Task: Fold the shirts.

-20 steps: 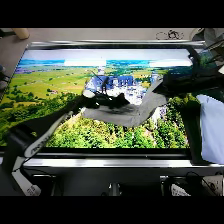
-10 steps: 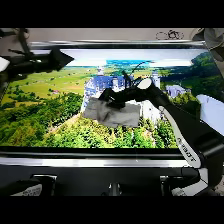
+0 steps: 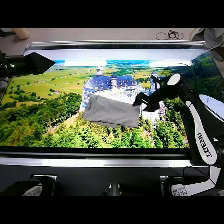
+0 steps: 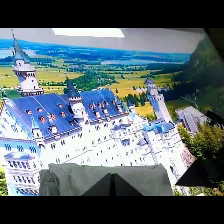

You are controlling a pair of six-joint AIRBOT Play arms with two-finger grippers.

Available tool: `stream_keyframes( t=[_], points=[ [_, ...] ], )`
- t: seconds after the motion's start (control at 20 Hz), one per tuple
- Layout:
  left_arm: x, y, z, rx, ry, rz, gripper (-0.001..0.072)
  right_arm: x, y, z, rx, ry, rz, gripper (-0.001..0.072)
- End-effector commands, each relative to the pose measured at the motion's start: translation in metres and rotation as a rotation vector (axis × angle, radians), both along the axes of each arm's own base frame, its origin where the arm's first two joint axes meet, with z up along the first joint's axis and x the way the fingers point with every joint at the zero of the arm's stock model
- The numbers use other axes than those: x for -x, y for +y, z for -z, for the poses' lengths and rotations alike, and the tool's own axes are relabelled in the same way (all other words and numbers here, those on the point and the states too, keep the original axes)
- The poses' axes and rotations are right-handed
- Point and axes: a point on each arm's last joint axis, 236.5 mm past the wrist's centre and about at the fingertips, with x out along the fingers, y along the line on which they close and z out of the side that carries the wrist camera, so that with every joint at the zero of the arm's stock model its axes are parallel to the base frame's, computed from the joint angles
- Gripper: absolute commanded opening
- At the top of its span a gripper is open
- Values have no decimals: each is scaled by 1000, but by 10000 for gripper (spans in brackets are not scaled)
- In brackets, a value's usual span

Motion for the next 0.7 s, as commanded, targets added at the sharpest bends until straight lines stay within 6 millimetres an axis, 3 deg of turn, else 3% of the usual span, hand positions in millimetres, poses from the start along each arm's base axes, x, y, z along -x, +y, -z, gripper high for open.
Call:
stream_keyframes(
  t=[0.0,0.2,0.25,0.3,0.35,0.4,0.5,0.65],
  points=[
    [3,3,12,-39,23,0,27,28,-34,41,84,89,39,629],
    [5,-2,13,-21,40,-1,26,10,27,71,-41,52,117,628],
    [5,-2,13,-16,41,-5,26,7,40,73,-78,54,128,559],
    [5,-2,12,-16,41,-5,27,2,51,67,-128,26,119,321],
    [5,-2,12,-16,40,-6,27,-7,56,53,-178,-8,111,32],
    [4,-2,12,-16,36,-8,26,-17,55,33,-217,-48,91,20],
    [2,-1,12,-19,29,-10,27,-45,24,-27,-247,-170,73,17],
    [-2,-1,18,-22,41,-10,26,-85,-81,-126,-172,-357,250,18]
  ],
)
